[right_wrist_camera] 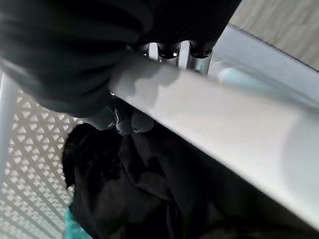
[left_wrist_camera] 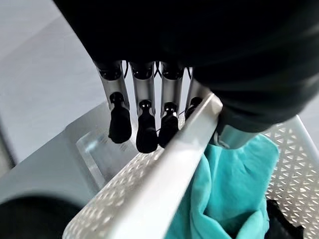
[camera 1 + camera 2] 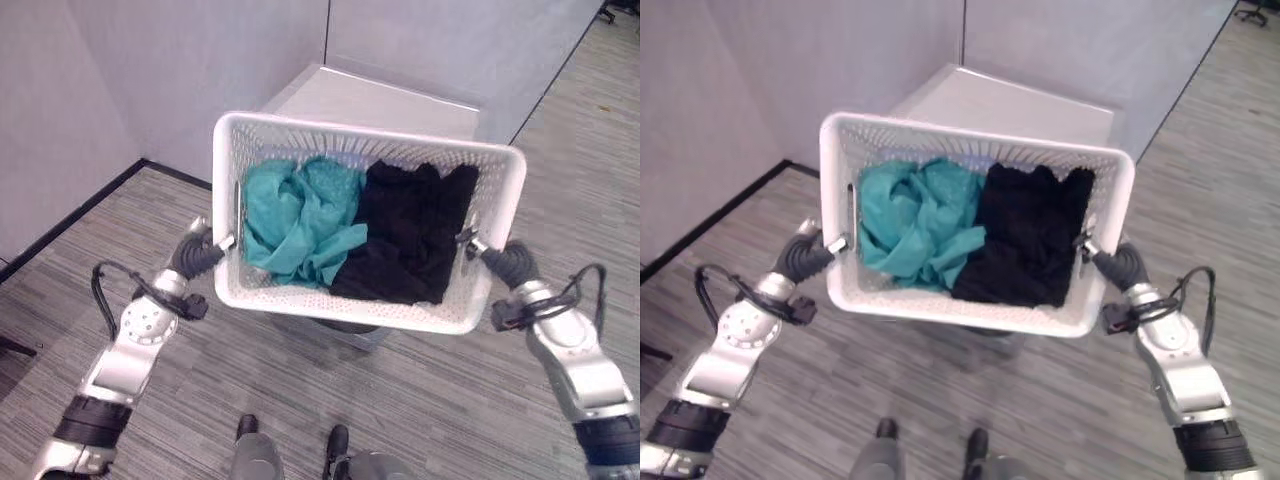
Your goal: Grab the laundry basket,head to the washer,open it,put in the laundry and shut it.
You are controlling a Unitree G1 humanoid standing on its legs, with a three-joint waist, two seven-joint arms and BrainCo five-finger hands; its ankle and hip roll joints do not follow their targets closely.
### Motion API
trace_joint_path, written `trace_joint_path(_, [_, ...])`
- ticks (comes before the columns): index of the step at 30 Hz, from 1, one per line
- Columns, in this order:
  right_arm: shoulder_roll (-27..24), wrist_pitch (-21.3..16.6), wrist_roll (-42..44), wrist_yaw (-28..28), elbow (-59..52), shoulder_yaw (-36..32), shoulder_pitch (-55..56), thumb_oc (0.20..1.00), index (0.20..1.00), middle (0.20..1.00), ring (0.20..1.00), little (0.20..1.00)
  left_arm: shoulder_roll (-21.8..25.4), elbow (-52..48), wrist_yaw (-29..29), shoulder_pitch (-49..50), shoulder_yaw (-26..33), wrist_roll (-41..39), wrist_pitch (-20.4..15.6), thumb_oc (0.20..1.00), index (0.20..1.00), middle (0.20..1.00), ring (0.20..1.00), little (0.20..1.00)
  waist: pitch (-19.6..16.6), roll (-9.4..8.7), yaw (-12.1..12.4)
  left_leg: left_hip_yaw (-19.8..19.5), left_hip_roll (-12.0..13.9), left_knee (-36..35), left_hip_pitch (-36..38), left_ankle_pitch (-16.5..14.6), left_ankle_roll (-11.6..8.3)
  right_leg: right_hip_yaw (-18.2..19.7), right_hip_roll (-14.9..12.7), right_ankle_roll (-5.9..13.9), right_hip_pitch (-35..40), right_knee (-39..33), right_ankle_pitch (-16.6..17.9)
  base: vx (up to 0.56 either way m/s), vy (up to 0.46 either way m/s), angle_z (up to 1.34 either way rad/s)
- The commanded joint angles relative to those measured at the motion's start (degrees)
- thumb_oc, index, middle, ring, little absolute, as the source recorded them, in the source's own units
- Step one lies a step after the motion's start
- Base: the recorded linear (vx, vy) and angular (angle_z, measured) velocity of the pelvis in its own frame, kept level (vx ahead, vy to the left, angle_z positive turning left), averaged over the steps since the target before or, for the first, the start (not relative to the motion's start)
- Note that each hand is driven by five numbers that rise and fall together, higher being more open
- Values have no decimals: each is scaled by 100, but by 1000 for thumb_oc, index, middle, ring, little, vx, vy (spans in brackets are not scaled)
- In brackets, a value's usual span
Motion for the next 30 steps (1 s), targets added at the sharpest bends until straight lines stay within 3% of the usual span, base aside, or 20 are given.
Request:
trace_joint_path(1, [-956,-510,-91,-516,484,-1152,-141,200,200,200,200,200,754,680,800,-368,1098,-555,-18,200,200,200,200,200,-747,126,59,128,-47,-413,-199,947,148,-52,-246,922,893,68,-895,150,202,13])
trace_joint_path(5, [-1060,-443,-184,-585,779,-912,-422,200,200,200,200,200,893,967,830,-679,748,-840,-115,200,200,200,200,200,-829,166,112,118,-147,-197,-232,822,128,-19,-429,999,982,53,-839,161,197,-5])
trace_joint_path(8, [-1079,-163,-393,-601,1484,-121,-1184,200,200,200,200,200,1155,1731,868,-1554,-77,-1345,-149,200,200,200,200,200,-962,274,148,99,-525,142,-109,386,313,174,-895,1183,988,299,-634,238,337,-1])
trace_joint_path(10, [-1067,-45,-517,-635,1754,117,-1467,200,200,200,200,200,1210,2180,902,-2201,-615,-1430,-119,200,200,200,200,200,-957,277,120,185,-767,196,16,212,522,373,-1165,1284,707,939,-199,181,349,1])
trace_joint_path(11, [-1100,48,-665,-712,1989,224,-1649,200,200,200,200,200,1151,2528,861,-2792,-1127,-1417,-11,200,200,200,200,200,-874,380,-45,245,-846,199,130,129,671,549,-1271,1283,372,1724,283,115,289,5])
trace_joint_path(13, [-1064,57,-693,-756,2168,212,-1732,200,200,200,200,200,1129,2784,834,-3045,-1330,-1428,19,200,200,200,200,200,-806,429,-80,287,-839,186,191,101,721,625,-1303,1322,162,2080,398,100,199,9])
trace_joint_path(14, [-1125,140,-758,-779,2558,251,-1896,200,200,200,200,200,1173,3054,743,-3413,-1654,-1391,100,200,200,200,200,200,-768,527,-203,352,-821,91,388,62,775,630,-1309,1323,-164,2319,489,125,146,-8])
trace_joint_path(17, [-1184,143,-753,-793,2806,311,-2088,200,200,200,200,200,1220,3204,701,-3609,-1817,-1401,75,200,200,200,200,200,-744,544,-228,396,-813,3,493,50,770,644,-1281,1335,-288,2245,442,146,49,-29])
trace_joint_path(18, [-1388,196,-721,-787,3179,464,-2372,200,200,200,200,200,1284,3353,622,-3831,-2047,-1373,65,200,200,200,200,200,-774,560,-335,385,-848,-130,662,-7,763,720,-1114,1331,-500,1777,252,176,-3,-23])
trace_joint_path(19, [-1392,171,-703,-789,3246,527,-2457,200,200,200,200,200,1290,3394,619,-3869,-2063,-1385,49,200,200,200,200,200,-751,572,-335,399,-828,-162,703,-12,755,722,-1092,1325,-470,1753,248,355,-38,-45])
trace_joint_path(20, [-1513,134,-618,-809,3663,760,-2761,200,200,200,200,200,1323,3613,604,-3983,-2226,-1372,6,200,200,200,200,200,-749,534,-446,350,-884,-301,910,-87,711,947,-816,1379,-678,881,152,294,-64,-54])
trace_joint_path(22, [-1581,113,-592,-830,3805,890,-2937,200,200,200,200,200,1352,3740,616,-4025,-2256,-1378,-19,200,200,200,200,200,-733,506,-504,329,-899,-387,1061,-158,695,1032,-680,1423,-844,479,238,301,-62,-30])
trace_joint_path(23, [-1590,88,-605,-817,3931,1028,-3111,200,200,200,200,200,1473,3918,666,-4038,-2245,-1426,-35,200,200,200,200,200,-723,466,-547,375,-875,-434,1283,-284,649,792,-655,1523,-979,35,487,295,-79,-11])
trace_joint_path(25, [-1597,72,-597,-818,4065,1191,-3209,200,200,200,200,200,1516,4109,614,-4109,-2377,-1449,-47,200,200,200,200,200,-806,366,-560,447,-886,-268,1363,-544,628,518,-646,1491,-823,-80,476,333,-132,-8])
trace_joint_path(26, [-1685,118,-527,-785,4130,1184,-3178,200,200,200,200,200,1443,4122,591,-4193,-2423,-1499,-60,200,200,200,200,200,-814,345,-613,381,-834,129,1378,-600,565,657,-547,1392,-695,36,392,277,-148,8])
trace_joint_path(27, [-1774,97,-492,-794,4123,1180,-3183,200,200,200,200,200,1390,4099,592,-4140,-2429,-1552,-88,200,200,200,200,200,-827,335,-654,361,-732,560,1279,-456,465,715,-461,1304,-606,89,323,235,-167,18])
trace_joint_path(29, [-1906,65,-428,-827,4177,1269,-3295,200,200,200,200,200,1229,4065,634,-4130,-2421,-1647,-59,200,200,200,200,200,-629,252,-600,109,-469,2448,389,354,282,742,-379,945,-363,181,177,89,-185,54])
trace_joint_path(30, [-1859,38,-356,-849,4213,1416,-3460,200,200,200,200,200,1183,4138,646,-4159,-2432,-1698,-29,200,200,200,200,200,-550,183,-595,-31,-542,2962,12,526,336,696,-344,823,-260,101,157,-8,-127,57])
